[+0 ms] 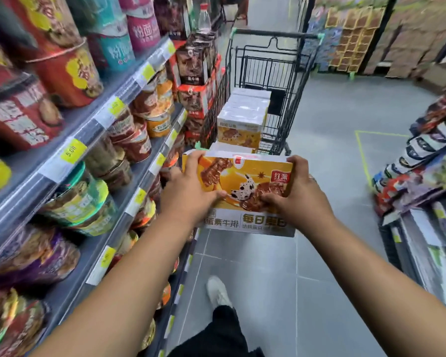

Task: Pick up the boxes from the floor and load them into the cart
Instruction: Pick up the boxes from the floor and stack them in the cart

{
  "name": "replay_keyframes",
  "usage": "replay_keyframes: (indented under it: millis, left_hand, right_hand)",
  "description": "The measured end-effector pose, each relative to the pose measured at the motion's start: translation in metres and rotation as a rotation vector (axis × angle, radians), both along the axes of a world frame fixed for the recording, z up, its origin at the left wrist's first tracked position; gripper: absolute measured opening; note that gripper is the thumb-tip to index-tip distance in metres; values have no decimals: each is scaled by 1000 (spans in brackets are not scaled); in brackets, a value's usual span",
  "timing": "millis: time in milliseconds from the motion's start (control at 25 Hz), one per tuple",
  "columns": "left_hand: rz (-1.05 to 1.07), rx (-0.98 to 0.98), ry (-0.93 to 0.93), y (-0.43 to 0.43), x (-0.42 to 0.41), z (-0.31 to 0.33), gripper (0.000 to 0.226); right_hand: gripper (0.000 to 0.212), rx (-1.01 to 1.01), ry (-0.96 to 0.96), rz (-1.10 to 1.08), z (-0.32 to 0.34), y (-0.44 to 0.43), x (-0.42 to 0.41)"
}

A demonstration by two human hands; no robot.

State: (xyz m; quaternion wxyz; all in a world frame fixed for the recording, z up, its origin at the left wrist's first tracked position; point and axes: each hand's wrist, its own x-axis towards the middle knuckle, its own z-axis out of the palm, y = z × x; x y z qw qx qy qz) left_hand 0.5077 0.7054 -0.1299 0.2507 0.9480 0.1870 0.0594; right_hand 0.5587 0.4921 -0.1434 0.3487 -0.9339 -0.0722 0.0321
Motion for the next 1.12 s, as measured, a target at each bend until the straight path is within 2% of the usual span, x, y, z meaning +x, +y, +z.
replay_keyframes:
  millis: [560,840,960,1120]
  left_hand:
    - [-74,21,180,73,320,-49,90]
    - [24,-14,317,87,415,-77,79]
    - [58,-29,307,95,447,-86,74]
    - [87,-16,348,102,469,-109,66]
  right_hand:
    - [75,-13,190,-51,-56,62,305]
    - [68,44,348,40,-84,71,410]
    - [56,113,382,58,-94,73,448]
    - [42,73,406,69,-114,78,476]
